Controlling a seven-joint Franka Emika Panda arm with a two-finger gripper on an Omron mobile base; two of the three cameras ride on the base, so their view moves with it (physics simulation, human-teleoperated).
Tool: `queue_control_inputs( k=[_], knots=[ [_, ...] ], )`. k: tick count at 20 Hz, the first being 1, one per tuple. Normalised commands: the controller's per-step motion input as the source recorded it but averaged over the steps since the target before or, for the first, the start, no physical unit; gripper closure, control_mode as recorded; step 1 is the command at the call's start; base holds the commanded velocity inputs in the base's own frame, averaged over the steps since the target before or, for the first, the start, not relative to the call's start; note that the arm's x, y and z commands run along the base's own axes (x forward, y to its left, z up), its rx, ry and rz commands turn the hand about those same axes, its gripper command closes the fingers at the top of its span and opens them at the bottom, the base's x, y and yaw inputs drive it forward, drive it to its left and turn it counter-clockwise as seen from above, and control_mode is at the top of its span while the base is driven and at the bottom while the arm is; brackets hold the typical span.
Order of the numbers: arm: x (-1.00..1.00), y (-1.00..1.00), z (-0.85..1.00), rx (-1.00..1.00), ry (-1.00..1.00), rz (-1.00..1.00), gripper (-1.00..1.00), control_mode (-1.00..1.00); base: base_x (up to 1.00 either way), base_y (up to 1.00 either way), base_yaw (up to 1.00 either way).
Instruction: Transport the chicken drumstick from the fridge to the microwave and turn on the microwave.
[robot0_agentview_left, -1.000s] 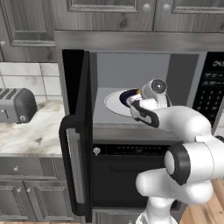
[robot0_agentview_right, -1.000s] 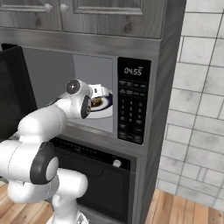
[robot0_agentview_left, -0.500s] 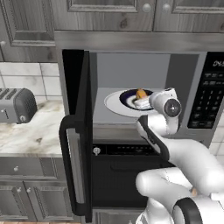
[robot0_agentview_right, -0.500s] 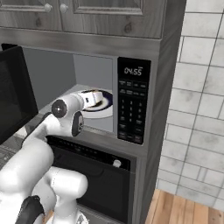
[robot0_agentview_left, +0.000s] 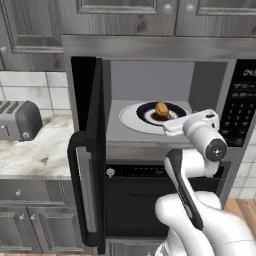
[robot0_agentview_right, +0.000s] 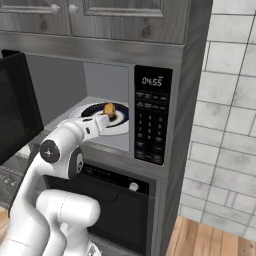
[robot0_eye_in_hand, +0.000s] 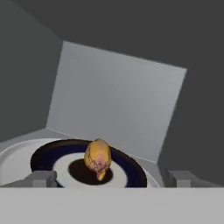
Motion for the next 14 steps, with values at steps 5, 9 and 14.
queue_control_inputs(
  k=[5, 9, 14],
  knots=[
    [-0.97, 0.0, 0.42, 0.0, 0.31, -0.02, -1.0, -1.0, 0.0, 0.0, 0.0],
    [-0.99, 0.0, 0.22, 0.0, 0.33, -0.04, -1.0, -1.0, 0.0, 0.0, 0.0],
    [-1.0, 0.01, -0.23, -0.06, 0.08, 0.0, -1.0, -1.0, 0.0, 0.0, 0.0]
  ],
)
